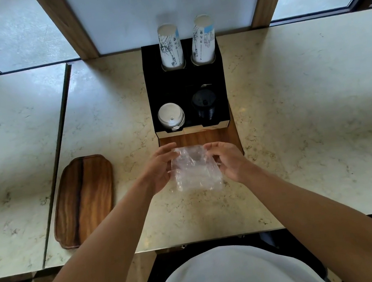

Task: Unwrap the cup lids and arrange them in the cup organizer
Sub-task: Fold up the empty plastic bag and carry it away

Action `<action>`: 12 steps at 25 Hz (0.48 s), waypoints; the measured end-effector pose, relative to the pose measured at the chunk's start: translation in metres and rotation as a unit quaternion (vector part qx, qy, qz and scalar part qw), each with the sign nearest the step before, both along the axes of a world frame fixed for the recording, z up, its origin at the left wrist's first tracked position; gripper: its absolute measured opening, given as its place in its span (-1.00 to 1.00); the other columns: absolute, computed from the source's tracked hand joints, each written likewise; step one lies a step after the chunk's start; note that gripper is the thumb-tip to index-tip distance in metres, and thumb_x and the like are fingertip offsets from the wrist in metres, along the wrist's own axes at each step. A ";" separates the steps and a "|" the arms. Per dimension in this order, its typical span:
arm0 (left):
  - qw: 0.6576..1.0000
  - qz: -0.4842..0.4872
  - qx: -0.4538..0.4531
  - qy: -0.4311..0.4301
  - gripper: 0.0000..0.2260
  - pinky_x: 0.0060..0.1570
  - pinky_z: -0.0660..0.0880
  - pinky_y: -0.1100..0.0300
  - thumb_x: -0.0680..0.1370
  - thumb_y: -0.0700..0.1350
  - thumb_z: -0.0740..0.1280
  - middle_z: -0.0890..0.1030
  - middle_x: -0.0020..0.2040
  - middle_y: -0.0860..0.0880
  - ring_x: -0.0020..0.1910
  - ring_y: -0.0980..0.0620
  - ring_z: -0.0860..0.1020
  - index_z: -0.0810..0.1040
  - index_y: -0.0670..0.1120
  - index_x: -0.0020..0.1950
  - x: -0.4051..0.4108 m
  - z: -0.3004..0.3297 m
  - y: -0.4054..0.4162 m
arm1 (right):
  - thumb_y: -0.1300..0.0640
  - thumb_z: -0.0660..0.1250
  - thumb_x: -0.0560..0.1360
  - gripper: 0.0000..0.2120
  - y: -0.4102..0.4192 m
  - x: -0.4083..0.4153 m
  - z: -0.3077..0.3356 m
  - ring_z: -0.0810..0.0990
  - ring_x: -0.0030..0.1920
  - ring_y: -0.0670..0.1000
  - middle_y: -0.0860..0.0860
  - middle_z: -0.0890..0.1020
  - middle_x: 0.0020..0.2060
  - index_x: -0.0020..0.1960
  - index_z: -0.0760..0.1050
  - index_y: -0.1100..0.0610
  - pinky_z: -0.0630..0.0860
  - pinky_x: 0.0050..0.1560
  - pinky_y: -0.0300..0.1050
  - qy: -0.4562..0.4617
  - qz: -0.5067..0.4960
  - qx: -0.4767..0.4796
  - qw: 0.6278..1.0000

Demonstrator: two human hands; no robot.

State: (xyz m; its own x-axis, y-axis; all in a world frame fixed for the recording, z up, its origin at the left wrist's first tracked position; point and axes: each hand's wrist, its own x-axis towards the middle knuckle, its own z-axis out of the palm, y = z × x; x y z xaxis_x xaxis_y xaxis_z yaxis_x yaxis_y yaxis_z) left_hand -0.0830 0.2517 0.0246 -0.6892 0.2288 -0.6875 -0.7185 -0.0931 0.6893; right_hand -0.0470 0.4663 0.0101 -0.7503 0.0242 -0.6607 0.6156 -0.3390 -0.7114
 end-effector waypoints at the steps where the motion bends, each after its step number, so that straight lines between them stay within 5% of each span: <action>1: 1.000 0.000 0.017 -0.005 -0.55 0.06 0.49 -0.04 0.56 -0.26 0.39 0.56 0.24 -0.11 -0.02 -0.11 0.54 0.46 -0.02 0.43 0.000 -0.002 0.000 | 0.37 0.40 0.46 -0.80 0.000 0.001 -0.001 0.63 -0.19 0.02 0.07 0.66 -0.14 0.01 0.64 0.13 0.58 -0.21 -0.09 0.005 -0.003 0.000 1.000; 4: 0.998 -0.054 0.032 -0.010 -0.57 0.01 0.48 0.01 0.53 -0.21 0.46 0.57 0.16 -0.03 -0.13 -0.01 0.57 0.44 -0.01 0.35 0.003 -0.003 0.000 | 0.45 0.40 0.45 -0.71 0.000 0.002 -0.002 0.61 -0.14 0.03 0.07 0.63 -0.11 0.04 0.63 0.13 0.57 0.04 0.04 0.028 -0.007 0.016 0.999; 7: 0.995 -0.100 0.003 -0.004 -0.58 0.17 0.50 -0.14 0.47 -0.25 0.50 0.61 0.22 -0.30 0.06 -0.27 0.59 0.53 -0.23 0.31 0.005 -0.007 0.000 | 0.42 0.41 0.47 -0.70 0.001 0.002 -0.001 0.58 -0.10 0.10 0.09 0.59 -0.13 0.10 0.61 0.10 0.53 0.18 0.15 0.062 -0.001 0.047 0.997; 10: 0.998 -0.051 -0.039 0.012 -0.59 0.24 0.53 -0.24 0.43 -0.35 0.51 0.65 0.20 -0.25 0.16 -0.27 0.64 0.56 -0.20 0.26 0.006 -0.006 0.002 | 0.23 0.43 0.52 -0.67 0.003 0.004 0.004 0.66 -0.09 0.06 0.07 0.65 -0.06 0.25 0.55 0.01 0.60 0.19 0.13 0.110 0.043 0.068 0.991; 12: 0.998 -0.013 -0.052 0.019 -0.56 0.17 0.58 -0.23 0.42 -0.38 0.50 0.66 0.17 -0.22 0.09 -0.23 0.67 0.54 -0.18 0.27 0.006 -0.005 0.003 | 0.07 0.46 0.52 -0.52 0.004 0.009 0.007 0.71 -0.03 -0.10 0.03 0.61 0.13 0.38 0.42 -0.15 0.67 -0.04 -0.14 0.131 0.112 0.070 0.983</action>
State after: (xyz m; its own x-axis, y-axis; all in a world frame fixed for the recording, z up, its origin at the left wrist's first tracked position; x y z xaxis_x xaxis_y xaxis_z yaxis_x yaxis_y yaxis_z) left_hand -0.0772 0.2549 0.0199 -0.7106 0.1758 -0.6813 -0.6922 -0.0015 0.7217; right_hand -0.0382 0.4705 0.0170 -0.8909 -0.0844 -0.4463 0.4533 -0.1038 -0.8853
